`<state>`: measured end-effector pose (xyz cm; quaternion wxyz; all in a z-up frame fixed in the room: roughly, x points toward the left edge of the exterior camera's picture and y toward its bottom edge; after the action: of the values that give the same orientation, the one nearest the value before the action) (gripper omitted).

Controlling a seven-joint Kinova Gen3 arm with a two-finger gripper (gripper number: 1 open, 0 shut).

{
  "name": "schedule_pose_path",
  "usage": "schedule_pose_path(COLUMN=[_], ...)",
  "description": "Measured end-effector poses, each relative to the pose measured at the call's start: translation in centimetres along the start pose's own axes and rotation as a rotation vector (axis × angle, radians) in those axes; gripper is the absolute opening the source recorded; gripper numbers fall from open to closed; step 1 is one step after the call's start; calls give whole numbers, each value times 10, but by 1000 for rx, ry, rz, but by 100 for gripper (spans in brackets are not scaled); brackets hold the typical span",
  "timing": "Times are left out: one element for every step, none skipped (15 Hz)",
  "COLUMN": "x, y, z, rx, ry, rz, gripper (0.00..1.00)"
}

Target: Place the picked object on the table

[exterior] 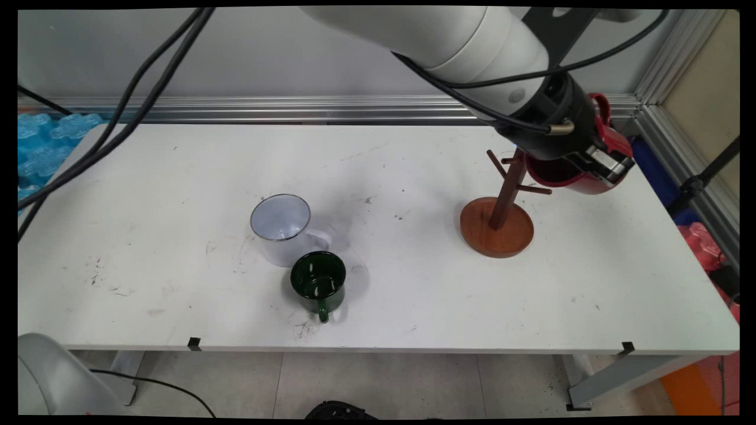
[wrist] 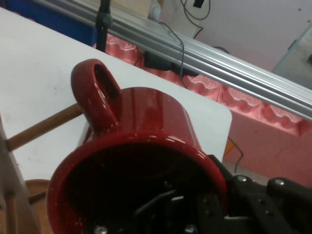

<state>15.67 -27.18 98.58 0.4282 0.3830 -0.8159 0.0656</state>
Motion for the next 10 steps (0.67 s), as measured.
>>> schedule_pose_path(x=[0, 0, -2, -3, -4, -7, -9, -13, -17, -19], y=[1, 2, 3, 4, 5, 5, 6, 5, 4, 3], z=[-3, -5, -10, -14, -18, -24, -29, -37, -44, -48], rx=[-4, -7, -12, -18, -22, -28, -31, -38, -41, -43], ry=[0, -1, -4, -6, -9, -13, -17, -23, -29, -32], rz=[-4, -9, -17, -25, -31, -39, -45, -54, -62, -67], gripper=[0, 0, 0, 0, 0, 0, 0, 0, 0, 0])
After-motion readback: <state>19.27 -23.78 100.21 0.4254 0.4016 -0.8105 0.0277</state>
